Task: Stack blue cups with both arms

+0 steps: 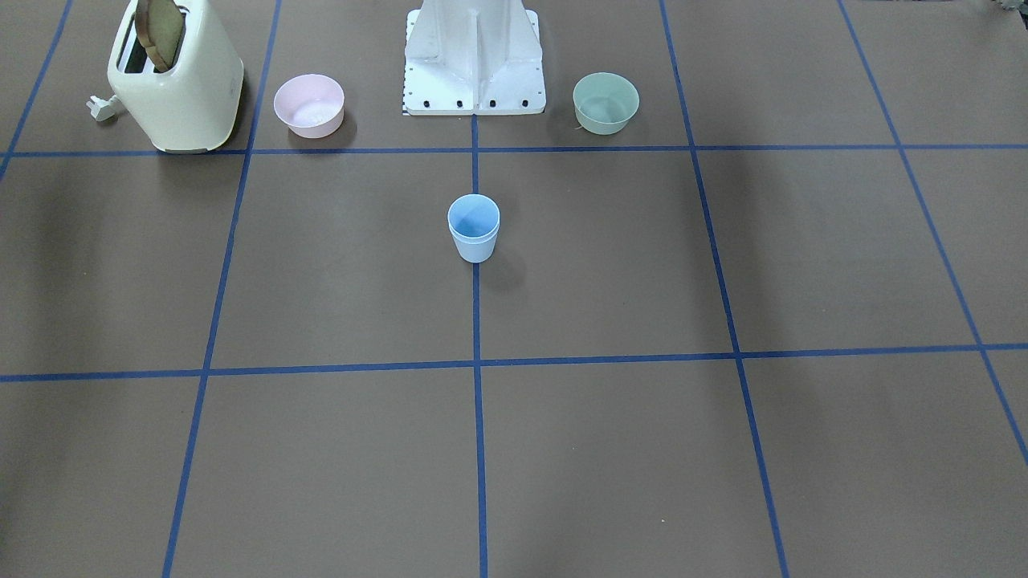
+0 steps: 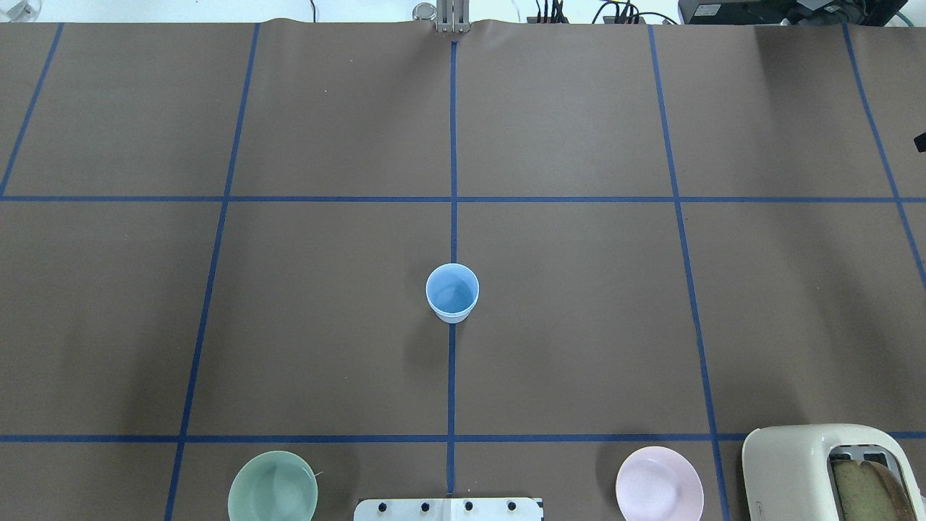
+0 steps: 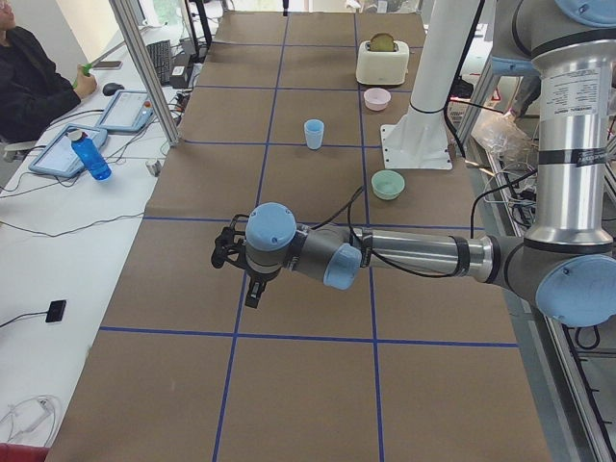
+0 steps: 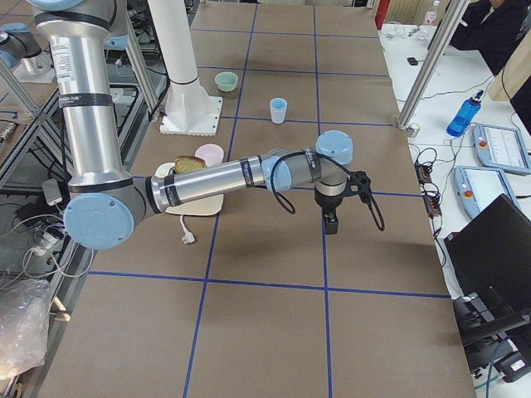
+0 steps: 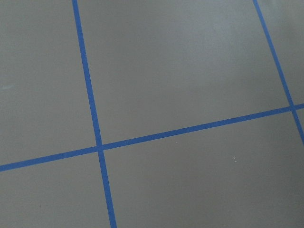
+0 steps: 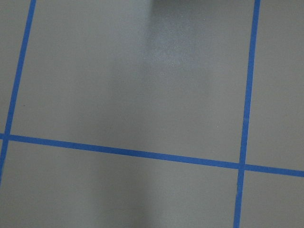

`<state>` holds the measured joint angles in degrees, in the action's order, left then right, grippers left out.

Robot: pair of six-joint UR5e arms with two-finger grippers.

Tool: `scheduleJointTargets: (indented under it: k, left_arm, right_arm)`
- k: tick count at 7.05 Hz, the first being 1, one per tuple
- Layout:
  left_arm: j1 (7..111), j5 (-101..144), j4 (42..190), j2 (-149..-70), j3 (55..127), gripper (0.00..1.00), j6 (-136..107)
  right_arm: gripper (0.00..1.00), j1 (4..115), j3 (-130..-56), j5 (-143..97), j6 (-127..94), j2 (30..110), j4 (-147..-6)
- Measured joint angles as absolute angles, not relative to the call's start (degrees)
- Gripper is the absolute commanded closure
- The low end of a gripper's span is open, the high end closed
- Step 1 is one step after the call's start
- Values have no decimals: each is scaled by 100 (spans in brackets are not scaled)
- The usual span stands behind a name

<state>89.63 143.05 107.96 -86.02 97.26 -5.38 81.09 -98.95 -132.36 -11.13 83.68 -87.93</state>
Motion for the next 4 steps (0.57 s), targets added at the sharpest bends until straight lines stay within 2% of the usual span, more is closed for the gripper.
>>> scheduleJointTargets:
  k: [4]
  left_arm:
    - [9007, 14300, 10801, -8612, 9590, 2, -540]
  right_arm:
    - [0, 8112, -9896, -13180, -1109, 8392, -8789]
